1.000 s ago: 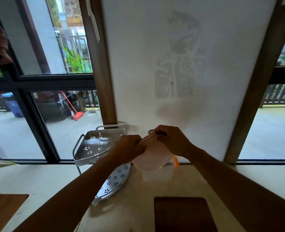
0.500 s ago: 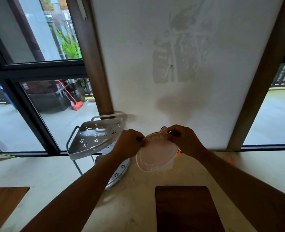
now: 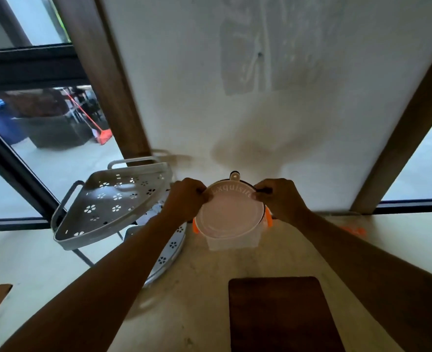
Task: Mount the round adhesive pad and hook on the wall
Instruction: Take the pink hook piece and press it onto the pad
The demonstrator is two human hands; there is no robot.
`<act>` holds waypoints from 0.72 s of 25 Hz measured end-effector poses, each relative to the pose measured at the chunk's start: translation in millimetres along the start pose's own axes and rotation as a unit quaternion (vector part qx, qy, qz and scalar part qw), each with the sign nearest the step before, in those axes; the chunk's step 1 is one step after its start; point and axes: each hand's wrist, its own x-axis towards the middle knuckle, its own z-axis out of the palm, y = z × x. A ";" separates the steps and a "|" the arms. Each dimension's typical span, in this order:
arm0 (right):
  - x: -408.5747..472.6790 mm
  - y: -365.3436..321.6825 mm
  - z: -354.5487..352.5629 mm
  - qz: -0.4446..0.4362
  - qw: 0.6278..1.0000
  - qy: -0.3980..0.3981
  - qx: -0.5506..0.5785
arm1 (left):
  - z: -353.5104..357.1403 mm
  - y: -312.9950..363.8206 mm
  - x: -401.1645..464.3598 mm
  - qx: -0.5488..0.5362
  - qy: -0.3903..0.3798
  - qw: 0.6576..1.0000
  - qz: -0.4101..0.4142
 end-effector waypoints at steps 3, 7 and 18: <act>32.8 15.1 5.2 -0.010 1.000 0.012 -0.022 | 15.8 -13.8 37.9 0.011 0.014 1.000 0.012; 64.5 45.1 24.1 -0.028 0.998 0.014 -0.046 | 48.7 -33.9 75.9 0.004 0.006 1.000 0.021; 79.0 119.2 107.8 0.005 0.994 -0.034 -0.104 | 134.2 -90.8 102.8 0.066 -0.055 0.996 0.013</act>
